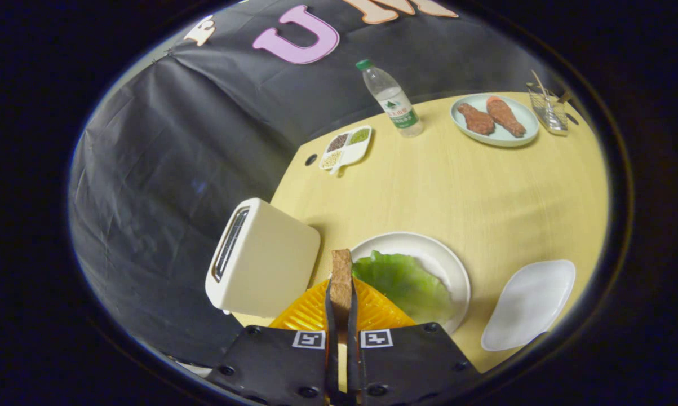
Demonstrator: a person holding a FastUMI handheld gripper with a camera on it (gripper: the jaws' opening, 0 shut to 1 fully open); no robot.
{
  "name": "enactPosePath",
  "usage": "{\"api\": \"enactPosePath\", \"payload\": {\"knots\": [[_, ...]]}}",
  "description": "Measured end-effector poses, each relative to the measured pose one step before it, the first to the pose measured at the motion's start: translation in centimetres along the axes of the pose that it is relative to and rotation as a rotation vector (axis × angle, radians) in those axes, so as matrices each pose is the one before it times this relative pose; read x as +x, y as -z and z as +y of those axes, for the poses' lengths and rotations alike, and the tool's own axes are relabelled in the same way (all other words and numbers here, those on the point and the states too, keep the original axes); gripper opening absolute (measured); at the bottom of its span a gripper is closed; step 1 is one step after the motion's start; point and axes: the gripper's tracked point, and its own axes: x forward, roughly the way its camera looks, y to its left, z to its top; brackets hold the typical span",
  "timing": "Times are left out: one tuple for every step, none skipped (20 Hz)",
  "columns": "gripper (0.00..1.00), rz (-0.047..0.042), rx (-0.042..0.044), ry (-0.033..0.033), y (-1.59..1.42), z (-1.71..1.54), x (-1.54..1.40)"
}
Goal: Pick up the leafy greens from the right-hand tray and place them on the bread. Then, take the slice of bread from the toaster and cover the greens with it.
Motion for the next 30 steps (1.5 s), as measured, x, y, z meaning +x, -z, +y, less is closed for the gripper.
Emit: {"api": "enactPosePath", "payload": {"knots": [[0.09,0.00340,0.00267,0.01302,0.184,-0.618,0.046],[0.09,0.00261,0.00290,0.01266,0.052,-0.657,0.125],[0.09,0.00066,0.00382,0.00739,0.070,-0.290,0.057],[0.09,0.00271,0.00079,0.00730,-0.006,-0.424,0.041],[0.09,0.00697,-0.00398,0.00974,0.194,-0.487,0.095],[0.16,0.00324,-0.00636,0.00562,0.079,-0.341,-0.007],[0.20,0.00127,-0.00645,0.00175,-0.009,-0.163,-0.047],[0.25,0.00411,-0.01541,0.02349,-0.186,-0.555,-0.198],[0.30,0.00294,-0.01534,0.02044,0.528,-0.680,0.252],[0.34,0.00557,-0.01430,0.02037,0.167,-0.648,0.068],[0.39,-0.00047,-0.01489,0.01438,0.179,-0.503,0.108],[0.44,-0.00439,-0.00917,0.01344,-0.034,-0.493,-0.018],[0.49,-0.00875,-0.00086,-0.00528,-0.052,-0.059,0.031],[0.55,-0.00991,0.00669,-0.01517,-0.258,0.337,-0.227],[0.60,-0.01337,0.00353,-0.01084,-0.152,0.184,-0.198],[0.66,-0.00992,0.00229,-0.00699,-0.301,0.104,-0.095],[0.71,-0.00745,-0.00334,0.00284,0.059,-0.247,-0.323],[0.77,-0.00892,-0.00812,0.00240,-0.254,-0.110,-0.114],[0.82,-0.01388,-0.00815,-0.00491,0.176,-0.083,-0.299],[0.88,-0.01794,-0.00711,-0.00985,-0.325,0.123,-0.502],[0.94,-0.02107,-0.00612,-0.01004,-0.265,0.199,-0.547],[0.99,-0.02403,-0.00951,-0.00656,-0.491,0.190,-0.631],[0.99,-0.02794,-0.01265,-0.00558,-0.575,0.065,-0.742],[0.99,-0.03241,-0.01644,0.00046,-0.821,0.085,-0.746],[0.99,-0.03422,-0.01600,0.00106,-0.812,0.048,-0.956],[0.99,-0.04095,-0.01178,0.00324,-1.197,0.035,-0.906],[1.00,-0.04196,-0.00942,0.00529,-1.053,0.005,-0.943],[1.00,-0.04541,-0.00990,0.00917,-1.291,-0.131,-0.785],[1.00,-0.04769,-0.01118,0.01257,-1.270,-0.383,-0.923],[1.00,-0.04071,-0.01531,0.01794,-1.268,-0.430,-0.919]]}}
